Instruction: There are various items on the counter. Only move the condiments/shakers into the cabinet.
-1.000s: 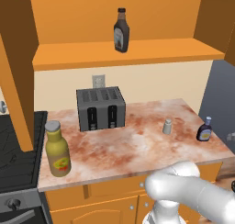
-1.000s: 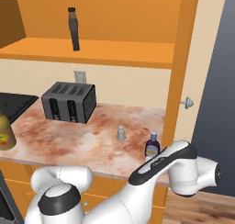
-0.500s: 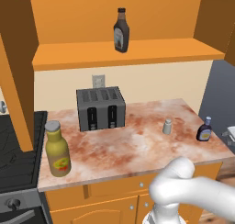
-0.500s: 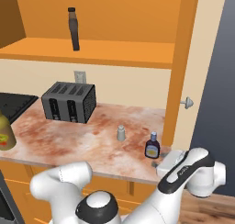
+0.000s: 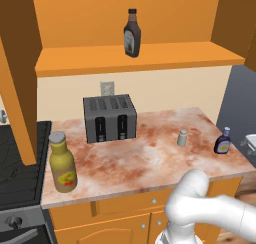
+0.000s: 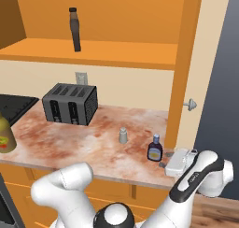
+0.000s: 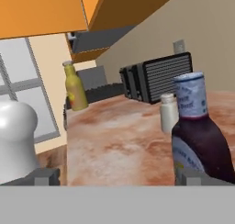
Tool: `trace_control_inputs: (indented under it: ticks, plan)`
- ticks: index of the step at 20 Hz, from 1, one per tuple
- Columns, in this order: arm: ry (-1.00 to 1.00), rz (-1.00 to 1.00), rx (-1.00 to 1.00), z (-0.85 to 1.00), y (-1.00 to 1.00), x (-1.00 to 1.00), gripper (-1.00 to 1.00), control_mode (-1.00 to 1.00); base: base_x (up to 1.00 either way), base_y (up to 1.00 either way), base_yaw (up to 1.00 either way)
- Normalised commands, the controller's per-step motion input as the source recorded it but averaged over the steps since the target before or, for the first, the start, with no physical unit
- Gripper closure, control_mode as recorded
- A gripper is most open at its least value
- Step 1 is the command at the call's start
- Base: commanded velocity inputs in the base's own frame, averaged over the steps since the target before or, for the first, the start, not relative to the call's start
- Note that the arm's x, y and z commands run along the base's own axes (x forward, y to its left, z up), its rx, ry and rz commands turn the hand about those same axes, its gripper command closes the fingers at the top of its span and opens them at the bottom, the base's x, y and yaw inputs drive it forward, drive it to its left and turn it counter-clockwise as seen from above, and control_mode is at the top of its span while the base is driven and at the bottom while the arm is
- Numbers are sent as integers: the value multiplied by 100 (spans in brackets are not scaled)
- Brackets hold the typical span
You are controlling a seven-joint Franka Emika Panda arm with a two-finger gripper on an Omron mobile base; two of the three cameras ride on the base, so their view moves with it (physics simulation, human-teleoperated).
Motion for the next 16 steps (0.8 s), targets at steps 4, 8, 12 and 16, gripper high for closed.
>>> trace_control_inputs:
  ticks: [4,8,12,16]
  plan:
    - [0,0,0,-5,0,40,-100,-100,0,0,0]
    - [0,0,0,-11,0,41,-100,-100,0,0,0]
    - [0,0,0,-6,0,36,-100,-100,0,0,0]
    - [0,0,0,-12,1,38,-100,-100,0,0,0]
